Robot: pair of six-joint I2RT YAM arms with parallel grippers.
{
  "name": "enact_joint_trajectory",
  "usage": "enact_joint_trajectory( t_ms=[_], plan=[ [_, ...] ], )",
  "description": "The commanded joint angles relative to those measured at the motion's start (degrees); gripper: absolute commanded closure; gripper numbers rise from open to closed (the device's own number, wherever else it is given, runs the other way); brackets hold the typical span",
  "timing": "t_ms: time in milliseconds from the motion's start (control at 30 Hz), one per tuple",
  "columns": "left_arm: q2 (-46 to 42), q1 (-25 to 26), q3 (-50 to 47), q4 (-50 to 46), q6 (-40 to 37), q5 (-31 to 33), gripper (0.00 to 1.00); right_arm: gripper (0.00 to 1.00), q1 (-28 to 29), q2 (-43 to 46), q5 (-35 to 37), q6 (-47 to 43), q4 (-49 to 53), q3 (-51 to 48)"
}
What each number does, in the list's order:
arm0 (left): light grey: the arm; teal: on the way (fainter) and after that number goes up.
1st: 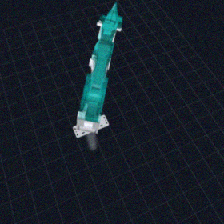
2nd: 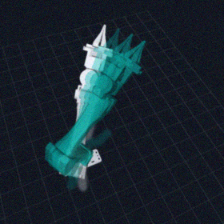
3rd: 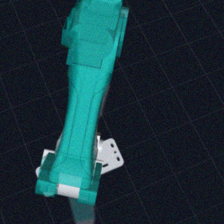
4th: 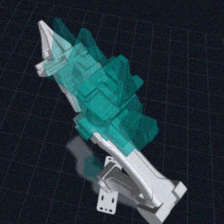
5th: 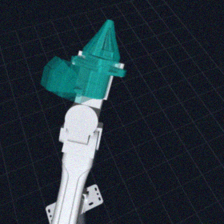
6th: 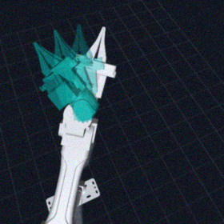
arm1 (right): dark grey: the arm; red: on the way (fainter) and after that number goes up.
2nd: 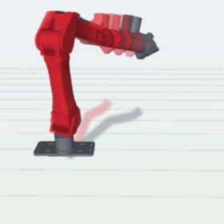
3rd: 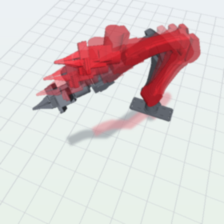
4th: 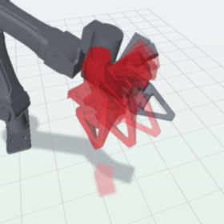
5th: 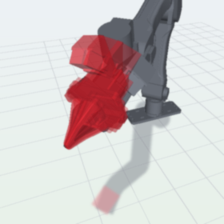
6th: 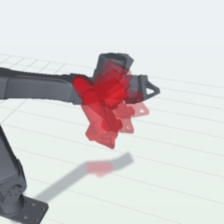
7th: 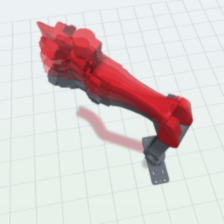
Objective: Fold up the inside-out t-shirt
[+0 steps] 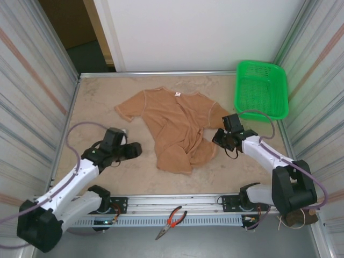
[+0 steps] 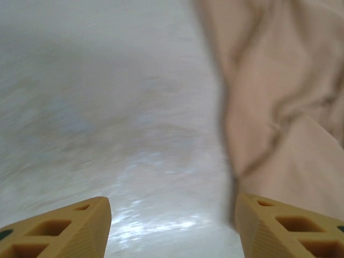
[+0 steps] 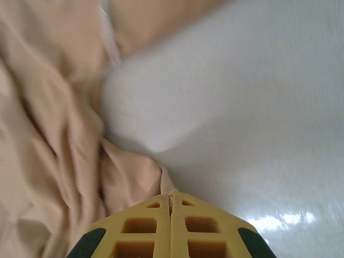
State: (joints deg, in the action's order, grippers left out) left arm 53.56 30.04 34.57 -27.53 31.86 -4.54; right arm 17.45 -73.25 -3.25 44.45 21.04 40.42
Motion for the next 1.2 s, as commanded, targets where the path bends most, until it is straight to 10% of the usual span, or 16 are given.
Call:
enact_joint_trajectory(
  t_ms=[0, 67, 167, 267, 867, 967, 1067, 1167],
  plan=[
    [6.5, 9.6, 5.8, 5.2, -11.2, 3.4, 0.34, 1.0, -1.6, -2.4, 0.1, -3.7, 1.6, 3.4],
    [12.7, 16.6, 9.7, 7.1, -16.4, 4.9, 0.33, 0.98, -3.2, -4.5, -0.8, -4.5, 2.2, 4.8],
    [22.2, 24.5, 16.0, 7.7, -22.8, 6.2, 0.31, 0.58, -4.7, -4.5, -1.6, -3.9, 2.8, 5.2],
    [31.0, 30.9, 22.0, 6.9, -28.2, 8.6, 0.3, 0.49, -4.8, -0.6, -0.6, -2.9, 3.7, 4.7],
    [52.9, 40.8, 32.0, 7.6, -29.2, 13.1, 0.32, 0.39, -8.4, 21.6, -1.6, -0.4, 12.1, -0.8],
    [55.0, 40.7, 32.5, 8.4, -28.0, 14.0, 0.51, 0.39, -8.4, 23.1, -2.4, 0.1, 13.0, -0.7],
    [55.1, 40.7, 33.6, 7.5, -27.5, 16.4, 1.0, 0.39, -8.4, 25.1, -3.7, 0.4, 14.5, -0.5],
    [49.4, 39.9, 34.7, 5.4, -26.1, 16.8, 1.0, 0.37, -8.3, 27.5, -5.6, 0.1, 15.8, -0.5]
  ],
)
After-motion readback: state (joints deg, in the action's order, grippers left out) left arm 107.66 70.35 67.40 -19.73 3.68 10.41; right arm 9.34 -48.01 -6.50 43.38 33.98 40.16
